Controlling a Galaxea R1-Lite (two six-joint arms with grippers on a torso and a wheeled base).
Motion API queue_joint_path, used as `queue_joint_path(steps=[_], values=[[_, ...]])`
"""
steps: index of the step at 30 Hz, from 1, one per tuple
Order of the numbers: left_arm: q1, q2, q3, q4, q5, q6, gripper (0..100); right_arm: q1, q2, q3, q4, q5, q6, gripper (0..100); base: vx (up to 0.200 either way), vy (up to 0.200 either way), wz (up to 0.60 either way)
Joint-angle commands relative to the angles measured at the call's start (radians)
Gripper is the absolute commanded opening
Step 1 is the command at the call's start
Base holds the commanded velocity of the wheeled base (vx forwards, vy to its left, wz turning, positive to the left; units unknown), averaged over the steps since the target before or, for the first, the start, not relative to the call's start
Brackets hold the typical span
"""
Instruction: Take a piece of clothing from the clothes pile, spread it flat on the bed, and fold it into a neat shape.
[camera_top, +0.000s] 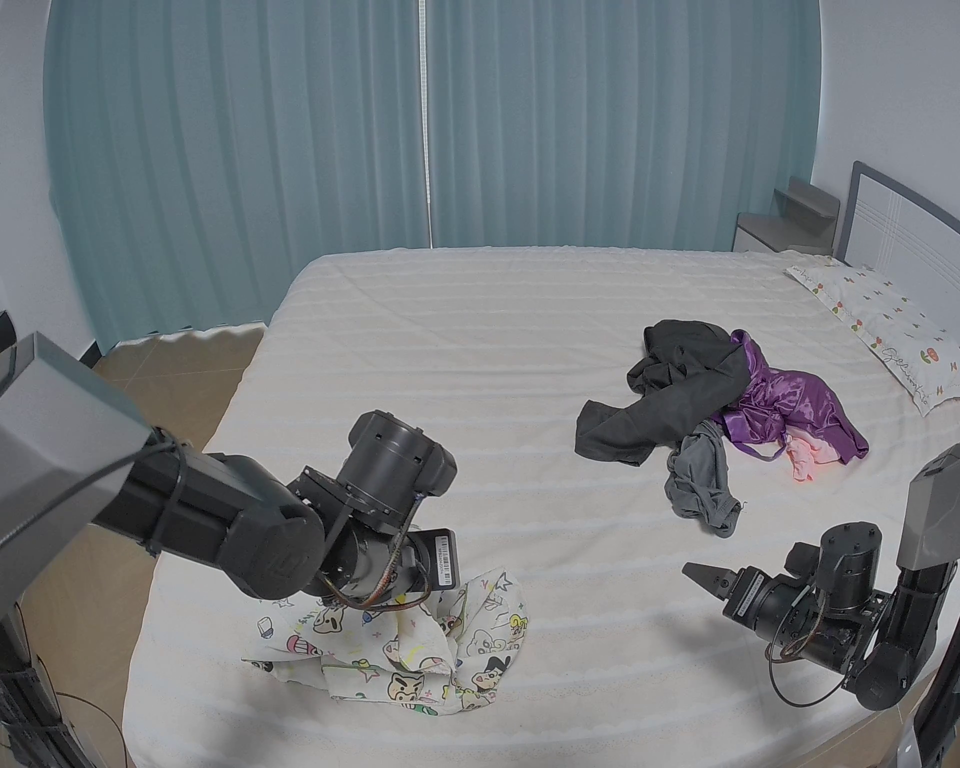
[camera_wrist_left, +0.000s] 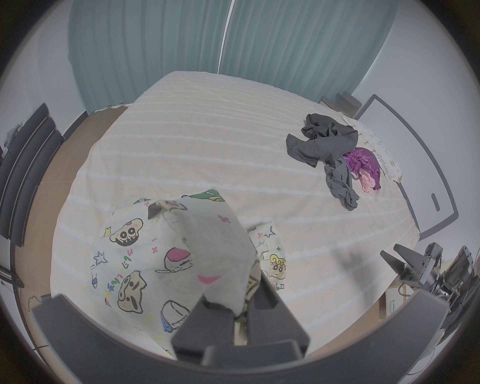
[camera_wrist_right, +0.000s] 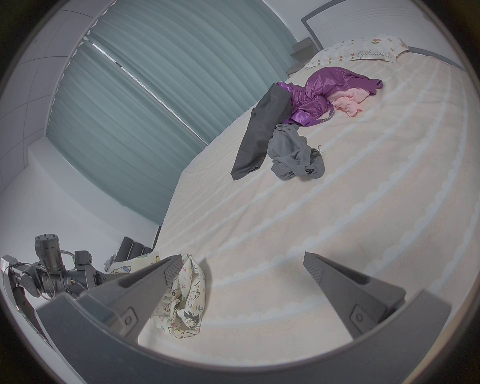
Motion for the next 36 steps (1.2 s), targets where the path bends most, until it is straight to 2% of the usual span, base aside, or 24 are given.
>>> queue_joint_path(steps=[1,11,12,22,27,31,36], values=[[-0.010,0.032,-0.011,-0.001,-0.002,-0.003,0,0.001,0.002,0.018,-0.018,0.000,0.000,100,0.000,0.000,0.00],[-0.045,0.057,-0.012,-0.002,-0.007,-0.006,0,0.009,0.005,0.018,-0.018,-0.001,0.000,100,0.000,0.000,0.00],[-0.053,0.057,-0.012,-0.002,-0.018,-0.006,100,0.009,0.005,0.018,-0.018,0.000,0.000,100,0.000,0.000,0.00],[-0.061,0.049,-0.009,-0.002,-0.028,-0.028,100,0.009,0.007,0.018,-0.018,0.000,0.000,100,0.000,0.000,0.00],[-0.035,-0.044,0.035,-0.002,-0.041,-0.072,100,0.015,0.005,0.018,-0.018,-0.001,0.000,100,0.000,0.000,0.00],[0.016,-0.143,0.109,-0.033,-0.094,-0.081,100,0.018,0.007,0.018,-0.018,0.000,0.000,100,0.000,0.000,0.00],[0.094,-0.285,0.288,-0.128,-0.205,-0.166,100,0.023,0.008,0.018,-0.018,0.000,0.003,100,0.000,0.000,0.00]])
